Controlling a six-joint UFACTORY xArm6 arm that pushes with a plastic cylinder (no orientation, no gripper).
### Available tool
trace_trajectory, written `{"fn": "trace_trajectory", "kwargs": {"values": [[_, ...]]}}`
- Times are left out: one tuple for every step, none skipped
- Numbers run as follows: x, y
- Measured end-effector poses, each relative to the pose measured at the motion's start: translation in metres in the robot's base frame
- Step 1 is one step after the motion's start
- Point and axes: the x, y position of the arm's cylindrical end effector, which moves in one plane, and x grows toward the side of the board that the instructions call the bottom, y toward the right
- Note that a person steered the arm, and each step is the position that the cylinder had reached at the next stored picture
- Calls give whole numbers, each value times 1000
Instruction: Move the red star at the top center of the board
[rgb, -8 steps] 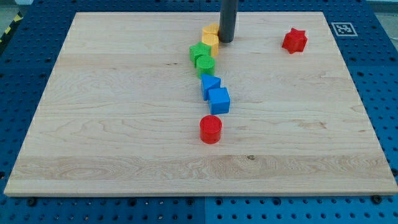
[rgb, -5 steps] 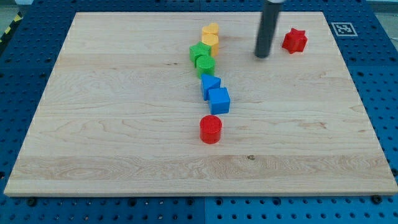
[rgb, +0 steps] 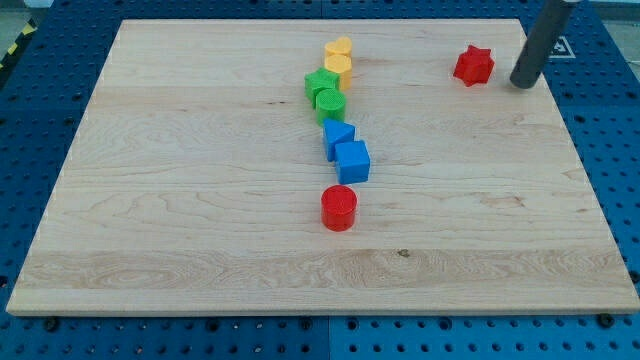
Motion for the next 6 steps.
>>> {"fn": "trace_trajectory", "kwargs": {"values": [[-12,-13],[-13,-29],[-13,-38],[-13,-56],[-13,-87],[-13,-103]]}}
